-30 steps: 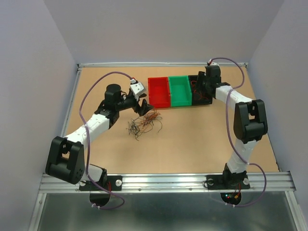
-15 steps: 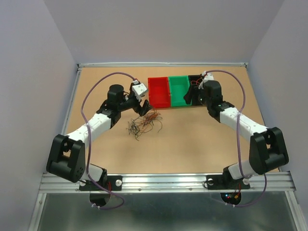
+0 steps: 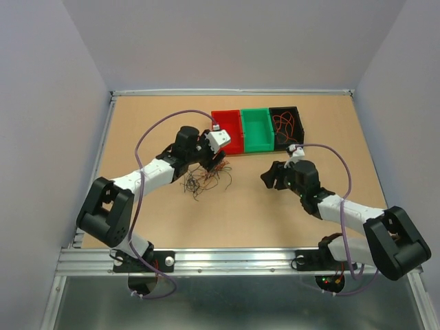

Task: Untangle the cables

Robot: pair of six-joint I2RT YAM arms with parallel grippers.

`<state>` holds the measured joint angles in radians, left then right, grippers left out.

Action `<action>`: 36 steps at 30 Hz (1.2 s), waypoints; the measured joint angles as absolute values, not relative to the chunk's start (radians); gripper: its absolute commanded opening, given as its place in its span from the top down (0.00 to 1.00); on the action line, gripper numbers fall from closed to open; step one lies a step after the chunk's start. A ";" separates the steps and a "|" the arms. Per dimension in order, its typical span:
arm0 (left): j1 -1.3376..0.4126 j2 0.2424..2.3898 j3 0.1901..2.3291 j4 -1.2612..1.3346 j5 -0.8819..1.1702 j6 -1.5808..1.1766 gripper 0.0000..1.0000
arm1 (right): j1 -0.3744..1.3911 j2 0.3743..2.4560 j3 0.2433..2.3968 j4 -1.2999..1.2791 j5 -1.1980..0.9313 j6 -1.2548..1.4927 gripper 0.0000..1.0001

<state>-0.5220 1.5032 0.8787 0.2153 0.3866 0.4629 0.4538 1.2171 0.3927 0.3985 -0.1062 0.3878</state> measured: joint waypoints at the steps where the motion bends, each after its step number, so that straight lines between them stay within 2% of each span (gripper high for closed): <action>1: -0.528 1.509 0.884 0.215 0.373 0.467 0.42 | 0.454 1.215 0.365 0.434 -0.105 0.393 0.48; 3: -0.545 1.526 0.894 0.214 0.346 0.476 0.47 | 0.456 1.203 0.319 0.472 -0.103 0.400 0.50; 7: -0.579 1.597 0.927 0.208 0.301 0.492 0.47 | 0.460 1.174 0.271 0.502 -0.103 0.408 0.50; 10: -0.588 1.645 0.939 0.192 0.277 0.499 0.43 | 0.460 1.130 0.249 0.524 -0.102 0.408 0.49; 15: -0.590 1.671 0.944 0.162 0.254 0.510 0.44 | 0.460 1.071 0.226 0.541 -0.102 0.408 0.49; 17: -0.591 1.672 0.948 0.157 0.246 0.515 0.50 | 0.460 1.066 0.225 0.545 -0.102 0.408 0.49; 19: -0.596 1.675 0.958 0.154 0.238 0.517 0.62 | 0.460 1.066 0.225 0.548 -0.102 0.408 0.49; 20: -0.599 1.679 0.964 0.154 0.235 0.521 0.72 | 0.460 1.066 0.225 0.548 -0.102 0.408 0.49; 23: -0.601 1.689 0.975 0.152 0.233 0.522 0.90 | 0.460 1.066 0.225 0.550 -0.102 0.408 0.49; 24: -0.601 1.689 0.975 0.149 0.234 0.523 1.00 | 0.460 1.066 0.225 0.550 -0.102 0.408 0.49; 32: -0.601 1.674 0.975 0.126 0.268 0.525 1.00 | 0.460 1.075 0.225 0.556 -0.109 0.408 0.49; 36: -0.601 1.600 0.970 0.102 0.329 0.525 1.00 | 0.460 1.095 0.225 0.573 -0.147 0.408 0.49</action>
<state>-0.6010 1.6001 0.9703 0.1017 0.3294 0.5251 0.4599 1.0950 0.2253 0.5732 -0.1471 0.4076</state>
